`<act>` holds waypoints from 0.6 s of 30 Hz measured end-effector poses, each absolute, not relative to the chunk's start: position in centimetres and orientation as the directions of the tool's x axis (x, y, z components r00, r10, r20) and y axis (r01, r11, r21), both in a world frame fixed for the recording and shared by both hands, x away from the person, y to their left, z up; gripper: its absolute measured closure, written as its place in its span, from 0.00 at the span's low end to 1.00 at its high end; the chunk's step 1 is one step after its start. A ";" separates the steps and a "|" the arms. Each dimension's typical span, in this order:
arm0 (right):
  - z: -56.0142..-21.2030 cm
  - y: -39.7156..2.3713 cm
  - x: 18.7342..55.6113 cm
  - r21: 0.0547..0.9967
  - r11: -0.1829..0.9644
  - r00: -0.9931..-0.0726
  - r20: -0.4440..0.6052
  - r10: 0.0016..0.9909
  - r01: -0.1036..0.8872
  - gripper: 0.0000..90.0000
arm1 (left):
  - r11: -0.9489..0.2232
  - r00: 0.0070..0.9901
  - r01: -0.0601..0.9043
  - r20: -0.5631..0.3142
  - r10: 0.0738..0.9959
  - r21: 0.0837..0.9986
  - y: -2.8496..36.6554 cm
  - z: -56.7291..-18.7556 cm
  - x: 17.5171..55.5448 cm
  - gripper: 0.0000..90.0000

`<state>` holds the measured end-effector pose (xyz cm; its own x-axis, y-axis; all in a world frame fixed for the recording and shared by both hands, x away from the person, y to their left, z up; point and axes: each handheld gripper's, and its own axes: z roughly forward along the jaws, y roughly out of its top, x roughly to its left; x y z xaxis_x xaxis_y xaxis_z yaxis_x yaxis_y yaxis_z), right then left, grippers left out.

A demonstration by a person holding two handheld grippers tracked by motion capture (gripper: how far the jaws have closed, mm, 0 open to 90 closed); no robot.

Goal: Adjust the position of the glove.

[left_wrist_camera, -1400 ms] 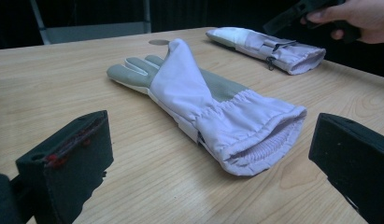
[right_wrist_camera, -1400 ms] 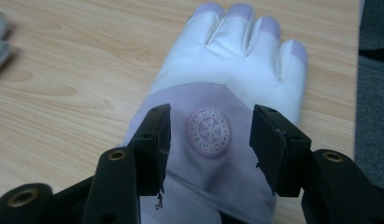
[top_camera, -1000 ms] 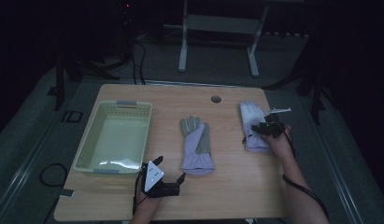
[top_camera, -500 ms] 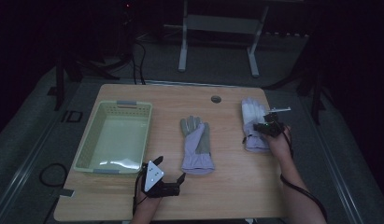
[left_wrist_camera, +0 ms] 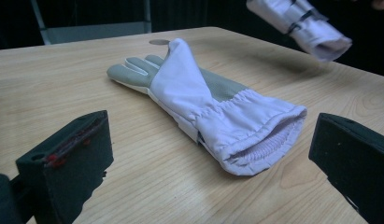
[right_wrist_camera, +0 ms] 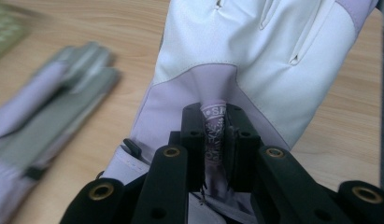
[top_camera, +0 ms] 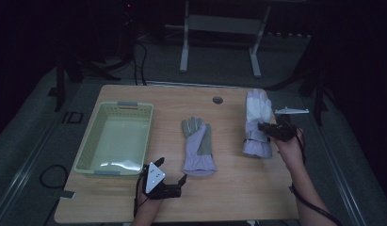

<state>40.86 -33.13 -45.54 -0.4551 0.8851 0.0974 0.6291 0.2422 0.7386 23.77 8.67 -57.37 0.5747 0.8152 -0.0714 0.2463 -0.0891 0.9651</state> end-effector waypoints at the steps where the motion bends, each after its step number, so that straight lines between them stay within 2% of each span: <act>1: -45.5 -33.1 40.9 0.739 0.242 -0.455 0.097 0.885 0.629 0.89 | -0.089 0.575 0.246 -0.071 0.815 0.965 8.7 -57.4 23.8 0.00; 8: -43.2 -31.5 36.0 0.763 0.242 -0.490 0.111 0.865 0.600 0.89 | -0.089 0.576 0.247 -0.073 0.815 0.965 8.7 -57.4 23.8 0.00; 14: -43.5 -30.3 33.0 0.761 0.257 -0.513 0.114 0.851 0.596 0.89 | -0.089 0.577 0.246 -0.072 0.814 0.965 8.7 -57.4 23.8 0.00; 18: -44.4 -29.7 32.3 0.745 0.273 -0.516 0.111 0.849 0.609 0.89 | -0.091 0.578 0.245 -0.070 0.813 0.965 8.7 -57.4 23.8 0.00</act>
